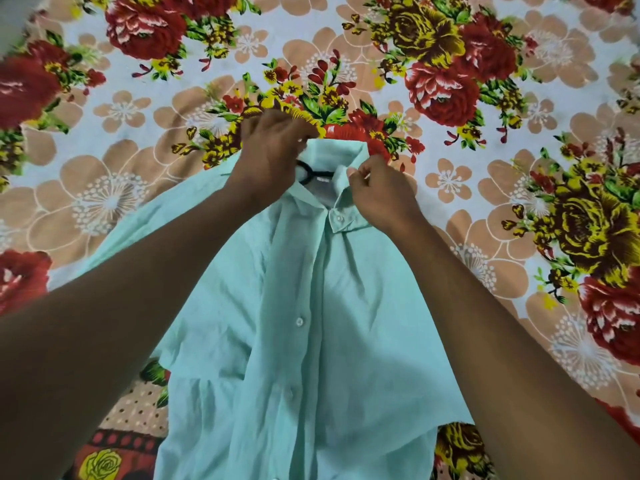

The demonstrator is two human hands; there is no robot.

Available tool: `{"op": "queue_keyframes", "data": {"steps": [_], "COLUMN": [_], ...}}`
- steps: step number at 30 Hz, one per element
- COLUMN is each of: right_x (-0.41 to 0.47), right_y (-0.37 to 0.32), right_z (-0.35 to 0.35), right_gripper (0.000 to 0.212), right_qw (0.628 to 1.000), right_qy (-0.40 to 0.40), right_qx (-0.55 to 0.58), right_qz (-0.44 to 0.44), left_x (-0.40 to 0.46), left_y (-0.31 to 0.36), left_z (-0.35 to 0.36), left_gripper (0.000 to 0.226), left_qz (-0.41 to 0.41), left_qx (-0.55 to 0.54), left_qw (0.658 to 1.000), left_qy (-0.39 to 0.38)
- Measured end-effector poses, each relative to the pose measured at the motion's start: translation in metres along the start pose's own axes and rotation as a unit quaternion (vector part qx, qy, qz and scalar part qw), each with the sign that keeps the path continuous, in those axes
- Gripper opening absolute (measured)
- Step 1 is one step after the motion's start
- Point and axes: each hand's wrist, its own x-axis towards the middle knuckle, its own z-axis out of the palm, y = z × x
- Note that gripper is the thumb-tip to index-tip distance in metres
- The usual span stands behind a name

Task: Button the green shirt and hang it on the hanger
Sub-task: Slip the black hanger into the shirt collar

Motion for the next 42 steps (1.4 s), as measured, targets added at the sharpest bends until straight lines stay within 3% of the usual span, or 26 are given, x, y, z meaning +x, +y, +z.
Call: {"op": "queue_keyframes", "data": {"steps": [2,4,8,10,14,20,25,28,32,36,42], "right_x": [0.009,0.017,0.039,0.048,0.053,0.064,0.062,0.055,0.035,0.01,-0.049], "right_y": [-0.004,-0.016,-0.04,-0.045,-0.051,-0.052,-0.044,-0.041,-0.053,-0.075,-0.14], "right_z": [-0.001,0.002,0.02,0.033,0.048,0.051,0.049,0.045,0.014,-0.034,-0.175], "right_gripper": [0.025,0.021,0.038,0.044,0.044,0.019,0.008,0.004,0.008,0.015,0.019], "right_qw": [0.995,0.988,0.982,0.98,0.983,0.991,0.994,0.991,0.978,0.978,0.981], "right_qy": [0.081,0.114,-0.004,-0.036,-0.009,0.001,0.067,0.079,0.102,0.081,0.042], "right_qx": [-0.044,-0.067,-0.158,-0.17,-0.153,-0.112,-0.036,0.029,0.102,0.114,0.071], "right_qz": [-0.035,-0.078,-0.108,-0.098,-0.102,-0.076,-0.073,-0.104,-0.151,-0.156,-0.175], "left_x": [-0.015,-0.033,-0.062,-0.072,-0.081,-0.097,-0.1,-0.097,-0.08,-0.059,-0.039], "left_y": [-0.011,-0.026,-0.053,-0.06,-0.061,-0.066,-0.066,-0.06,-0.054,-0.035,0.021], "left_z": [-0.012,-0.018,-0.01,-0.004,-0.002,-0.015,-0.024,-0.035,-0.064,-0.112,-0.238], "left_gripper": [0.031,0.037,0.069,0.072,0.048,0.065,0.051,0.053,0.046,0.032,0.021], "left_qz": [-0.054,-0.086,-0.111,-0.096,-0.054,-0.036,0.008,-0.027,-0.065,-0.042,0.016], "left_qx": [-0.005,0.014,0.039,0.035,-0.002,-0.044,-0.028,0.003,0.009,-0.029,-0.02], "left_qw": [0.997,0.995,0.991,0.991,0.997,0.998,0.999,1.0,0.997,0.997,0.996], "left_qy": [0.056,0.052,-0.068,-0.09,-0.046,0.001,-0.017,0.009,0.041,0.052,0.081]}}
